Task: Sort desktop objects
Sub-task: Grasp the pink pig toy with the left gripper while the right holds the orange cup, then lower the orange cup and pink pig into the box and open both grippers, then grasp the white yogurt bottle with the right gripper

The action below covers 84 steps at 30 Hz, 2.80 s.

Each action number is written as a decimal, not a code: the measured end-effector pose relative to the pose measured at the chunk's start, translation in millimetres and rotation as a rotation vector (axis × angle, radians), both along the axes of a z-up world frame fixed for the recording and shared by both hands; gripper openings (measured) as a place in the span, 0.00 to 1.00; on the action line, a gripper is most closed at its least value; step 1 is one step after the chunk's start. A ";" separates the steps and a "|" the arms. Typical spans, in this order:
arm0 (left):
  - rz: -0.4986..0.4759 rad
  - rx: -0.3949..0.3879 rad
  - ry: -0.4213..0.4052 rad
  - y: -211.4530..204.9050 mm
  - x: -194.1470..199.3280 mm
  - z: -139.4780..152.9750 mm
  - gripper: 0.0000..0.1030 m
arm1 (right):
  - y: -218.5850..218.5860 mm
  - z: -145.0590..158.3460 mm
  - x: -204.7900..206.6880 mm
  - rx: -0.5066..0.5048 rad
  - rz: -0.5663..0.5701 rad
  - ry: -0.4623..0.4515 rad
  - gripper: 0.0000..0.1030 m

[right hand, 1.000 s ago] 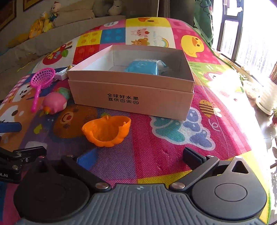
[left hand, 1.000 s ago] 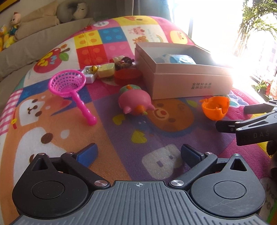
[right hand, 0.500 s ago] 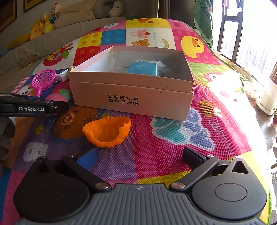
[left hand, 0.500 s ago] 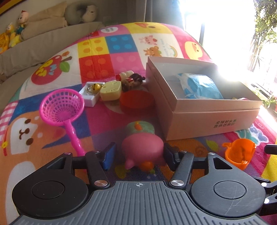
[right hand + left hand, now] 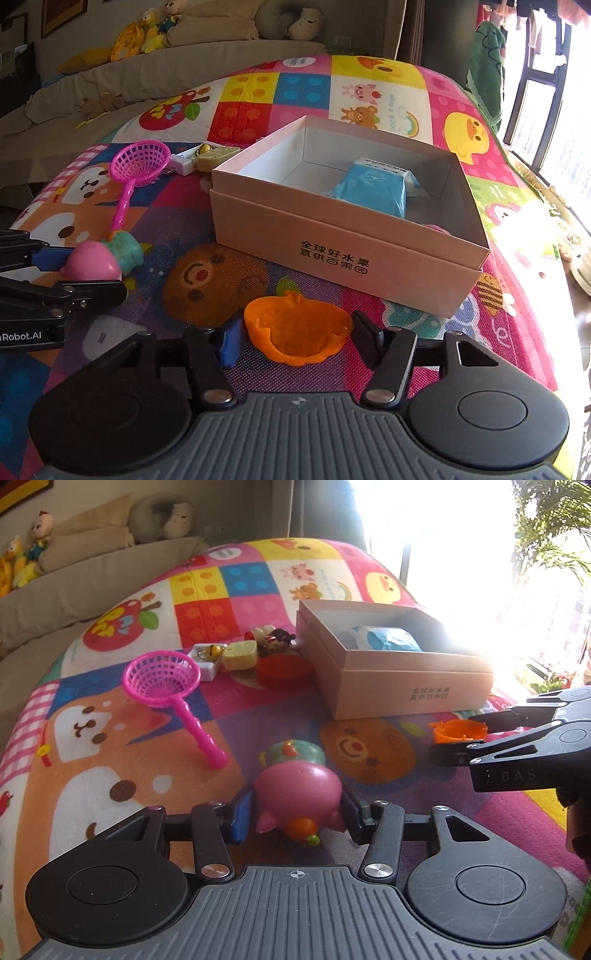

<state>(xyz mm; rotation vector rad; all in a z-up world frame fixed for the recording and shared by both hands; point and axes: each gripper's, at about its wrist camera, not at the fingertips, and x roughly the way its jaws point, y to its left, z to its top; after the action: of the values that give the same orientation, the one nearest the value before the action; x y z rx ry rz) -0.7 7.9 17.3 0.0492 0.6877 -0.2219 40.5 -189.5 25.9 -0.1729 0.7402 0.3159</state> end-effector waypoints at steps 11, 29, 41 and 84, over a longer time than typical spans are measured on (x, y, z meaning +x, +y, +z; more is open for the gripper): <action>-0.132 -0.051 -0.273 -45.3 40.5 81.6 0.52 | -50.4 120.7 -50.6 0.038 -0.038 -0.332 0.58; -0.019 0.003 -0.072 -16.0 51.0 8.3 0.92 | -79.7 90.1 32.0 0.104 -0.184 -0.179 0.58; 0.078 0.017 -0.048 14.8 30.3 -2.8 0.99 | -41.1 92.0 66.3 0.143 -0.096 -0.138 0.71; 0.323 -0.204 -0.044 75.5 36.5 -9.5 1.00 | 164.3 30.1 256.1 -0.132 0.079 0.405 0.31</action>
<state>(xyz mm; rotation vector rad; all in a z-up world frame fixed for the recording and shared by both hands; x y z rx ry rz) 35.8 83.4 7.8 -0.2498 0.6170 0.0201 296.6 -25.2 56.0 -0.2674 1.1585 0.3824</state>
